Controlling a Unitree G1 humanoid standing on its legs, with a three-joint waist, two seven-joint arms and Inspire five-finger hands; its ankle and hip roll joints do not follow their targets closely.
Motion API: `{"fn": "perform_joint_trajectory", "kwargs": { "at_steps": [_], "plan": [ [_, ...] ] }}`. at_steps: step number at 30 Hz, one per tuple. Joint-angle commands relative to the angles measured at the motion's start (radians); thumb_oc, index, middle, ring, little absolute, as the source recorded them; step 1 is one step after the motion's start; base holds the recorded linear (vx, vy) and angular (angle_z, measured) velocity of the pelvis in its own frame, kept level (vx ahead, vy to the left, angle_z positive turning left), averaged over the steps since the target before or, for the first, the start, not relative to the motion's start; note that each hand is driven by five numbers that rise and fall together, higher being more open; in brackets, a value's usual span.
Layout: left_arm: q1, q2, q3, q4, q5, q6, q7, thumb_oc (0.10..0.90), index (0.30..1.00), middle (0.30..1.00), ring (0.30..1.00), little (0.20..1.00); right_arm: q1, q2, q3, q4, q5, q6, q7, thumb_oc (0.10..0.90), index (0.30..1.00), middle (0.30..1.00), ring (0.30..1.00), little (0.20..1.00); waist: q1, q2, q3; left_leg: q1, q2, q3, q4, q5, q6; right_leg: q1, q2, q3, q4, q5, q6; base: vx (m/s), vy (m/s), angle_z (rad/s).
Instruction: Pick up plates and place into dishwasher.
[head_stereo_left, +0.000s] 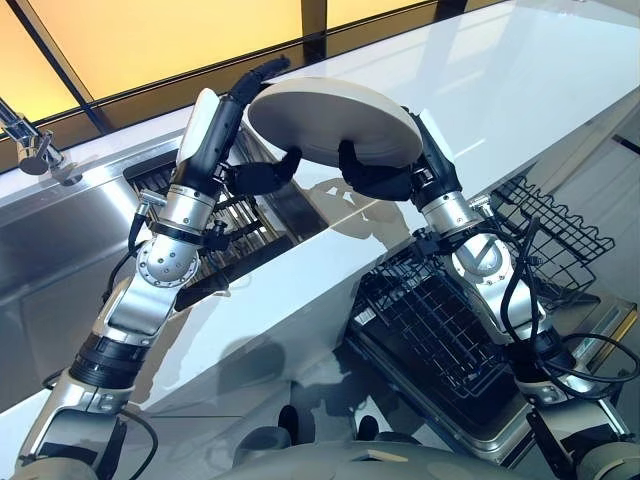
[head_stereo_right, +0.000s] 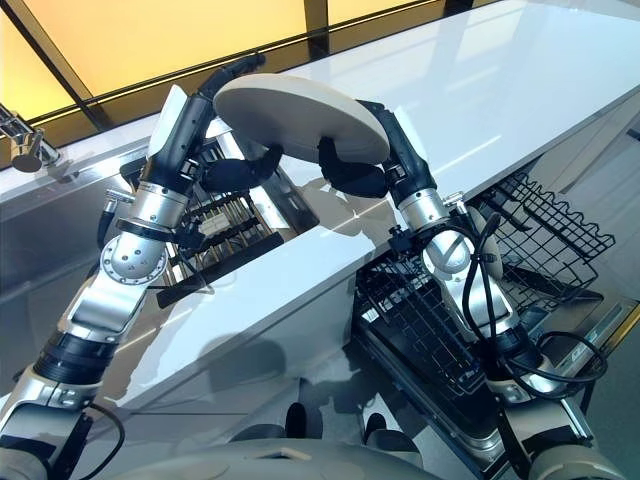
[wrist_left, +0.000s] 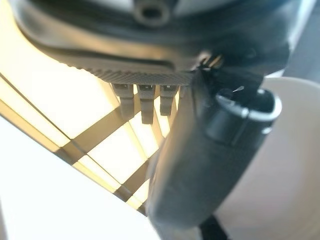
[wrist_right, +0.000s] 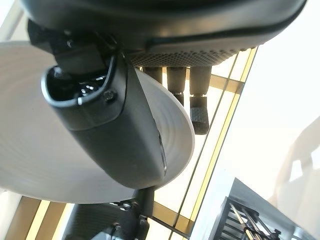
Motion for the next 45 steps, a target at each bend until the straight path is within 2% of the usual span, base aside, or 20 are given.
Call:
{"fn": "perform_joint_trajectory", "kwargs": {
  "at_steps": [1, 9, 18, 23, 29, 35, 45],
  "plan": [
    [-0.004, 0.016, 0.098, 0.043, -0.077, -0.043, 0.040, 0.800, 0.900, 0.900, 0.900, 0.900, -0.057, -0.001, -0.158, -0.126, -0.085, -0.210, -0.174, 0.100, 0.300, 0.300, 0.300, 0.200, -0.006, 0.011, -0.109, 0.014, -0.057, 0.033, 0.001, -0.110, 0.042, -0.015, 0.063, -0.024, 0.063, -0.079, 0.006, 0.00, 0.000, 0.00],
    [0.128, 0.016, 0.233, 0.083, -0.175, -0.059, 0.037, 0.800, 0.900, 0.900, 0.900, 0.900, 0.052, -0.061, -0.355, -0.079, -0.065, -0.283, -0.349, 0.100, 0.300, 0.300, 0.300, 0.200, -0.011, 0.014, -0.111, 0.015, -0.056, 0.037, 0.001, -0.115, 0.045, -0.017, 0.063, -0.020, 0.062, -0.080, 0.010, 0.00, 0.000, 0.00],
    [0.234, 0.013, 0.356, 0.137, -0.234, -0.080, 0.041, 0.800, 0.900, 0.900, 0.900, 0.900, 0.214, -0.076, -0.533, -0.029, 0.004, -0.289, -0.434, 0.100, 0.300, 0.300, 0.300, 0.200, -0.034, 0.012, -0.112, 0.016, -0.058, 0.050, 0.001, -0.121, 0.050, -0.024, 0.060, -0.004, 0.063, -0.077, 0.015, 0.01, 0.009, -0.05],
    [0.273, -0.001, 0.405, 0.154, -0.267, -0.111, 0.031, 0.800, 0.900, 0.900, 0.900, 0.900, 0.299, -0.040, -0.593, 0.006, 0.044, -0.274, -0.440, 0.100, 0.300, 0.300, 0.300, 0.200, -0.054, 0.014, -0.110, 0.018, -0.058, 0.064, 0.001, -0.123, 0.053, -0.033, 0.059, 0.012, 0.069, -0.075, 0.021, -0.01, 0.021, -0.06],
    [0.296, -0.017, 0.440, 0.175, -0.275, -0.135, 0.027, 0.800, 0.900, 0.900, 0.900, 0.900, 0.377, 0.013, -0.589, 0.056, 0.002, -0.195, -0.374, 0.100, 0.300, 0.300, 0.300, 0.200, -0.078, 0.018, -0.106, 0.020, -0.060, 0.081, 0.001, -0.124, 0.059, -0.045, 0.058, 0.030, 0.074, -0.068, 0.027, 0.00, 0.029, -0.14],
    [0.320, -0.040, 0.457, 0.186, -0.270, -0.152, 0.051, 0.800, 0.900, 0.900, 0.900, 0.900, 0.449, 0.068, -0.549, 0.102, -0.073, -0.152, -0.299, 0.100, 0.300, 0.300, 0.300, 0.200, -0.100, 0.024, -0.098, 0.019, -0.060, 0.099, 0.001, -0.126, 0.063, -0.056, 0.056, 0.043, 0.078, -0.064, 0.033, 0.00, 0.026, -0.12],
    [0.323, -0.047, 0.450, 0.197, -0.270, -0.148, 0.075, 0.800, 0.900, 0.900, 0.900, 0.900, 0.490, 0.067, -0.459, 0.214, -0.145, -0.078, -0.178, 0.100, 0.300, 0.300, 0.300, 0.200, -0.106, 0.024, -0.086, 0.013, -0.060, 0.108, 0.001, -0.124, 0.059, -0.064, 0.051, 0.038, 0.078, -0.059, 0.039, -0.01, 0.008, -0.05]
  ]
}}
